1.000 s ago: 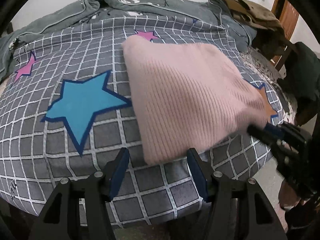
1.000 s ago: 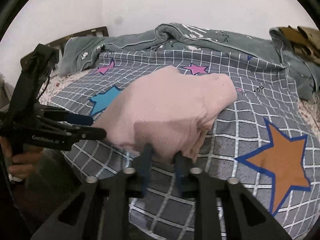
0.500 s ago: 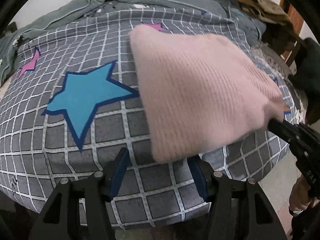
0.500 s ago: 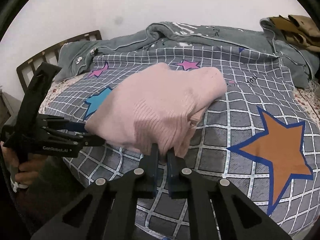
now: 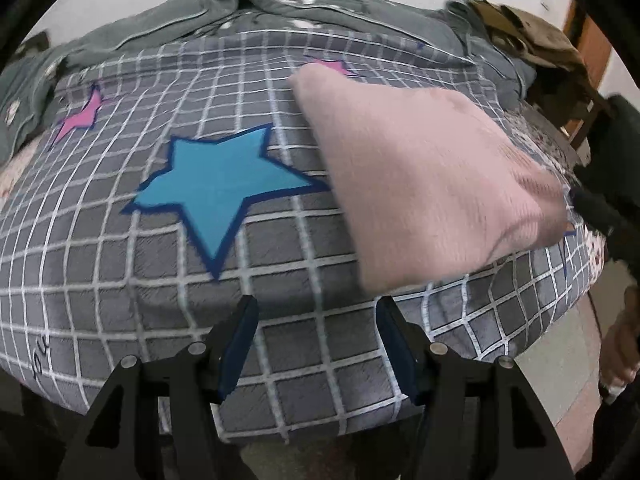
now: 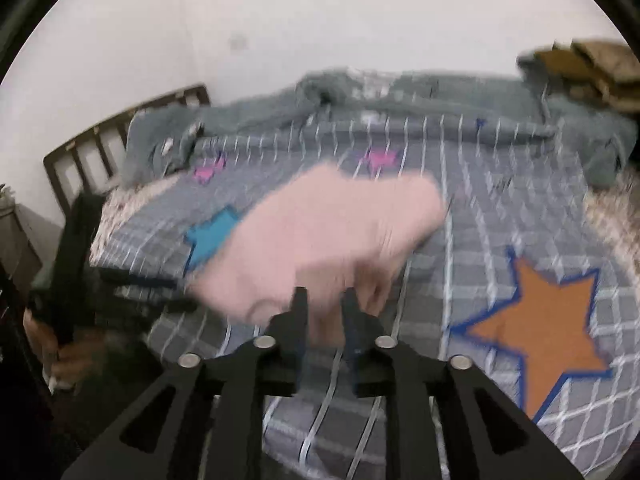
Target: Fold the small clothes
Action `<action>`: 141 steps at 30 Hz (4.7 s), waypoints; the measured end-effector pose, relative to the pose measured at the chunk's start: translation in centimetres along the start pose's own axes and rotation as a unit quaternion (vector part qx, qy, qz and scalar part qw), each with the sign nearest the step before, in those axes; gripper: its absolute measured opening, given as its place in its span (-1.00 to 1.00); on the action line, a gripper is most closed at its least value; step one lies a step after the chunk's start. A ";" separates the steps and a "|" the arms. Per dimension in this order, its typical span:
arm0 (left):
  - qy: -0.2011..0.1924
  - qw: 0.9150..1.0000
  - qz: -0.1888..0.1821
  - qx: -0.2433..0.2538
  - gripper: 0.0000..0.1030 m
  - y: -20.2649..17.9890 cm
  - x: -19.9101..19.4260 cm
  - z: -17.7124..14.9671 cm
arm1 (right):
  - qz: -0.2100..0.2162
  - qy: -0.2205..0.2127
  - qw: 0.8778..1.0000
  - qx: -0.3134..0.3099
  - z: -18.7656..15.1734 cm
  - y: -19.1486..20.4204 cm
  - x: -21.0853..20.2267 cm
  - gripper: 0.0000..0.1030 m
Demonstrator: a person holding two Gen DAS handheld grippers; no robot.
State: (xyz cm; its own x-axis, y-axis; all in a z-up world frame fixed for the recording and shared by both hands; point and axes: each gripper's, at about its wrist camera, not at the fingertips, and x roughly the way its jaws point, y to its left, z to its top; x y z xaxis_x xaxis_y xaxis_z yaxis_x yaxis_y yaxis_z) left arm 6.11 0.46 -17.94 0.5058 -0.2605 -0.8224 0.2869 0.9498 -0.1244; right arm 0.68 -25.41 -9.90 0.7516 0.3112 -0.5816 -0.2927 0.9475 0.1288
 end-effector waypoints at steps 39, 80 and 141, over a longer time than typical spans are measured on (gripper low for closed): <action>-0.001 0.992 -0.118 -0.046 0.28 -0.1 8.0 13.3 | -0.048 0.069 0.989 0.123 4.0 -5.5 8.2 -0.02; -0.082 0.993 -0.054 -0.058 -0.24 9.4 8.7 21.2 | 0.103 0.063 0.979 0.166 12.9 -2.2 23.9 -0.41; -0.147 0.989 -0.027 -0.011 -0.04 10.0 7.1 20.6 | 0.015 0.031 0.999 -0.015 15.1 0.7 24.1 -0.82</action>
State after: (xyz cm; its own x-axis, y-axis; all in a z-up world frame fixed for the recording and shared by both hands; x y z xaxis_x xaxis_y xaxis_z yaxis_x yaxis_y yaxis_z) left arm 29.29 4.55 -13.59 0.7058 -0.3464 -0.6180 0.3038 0.9360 -0.1777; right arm 27.51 -16.18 -11.70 0.7048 0.3339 -0.6259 -0.3334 0.9347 0.1232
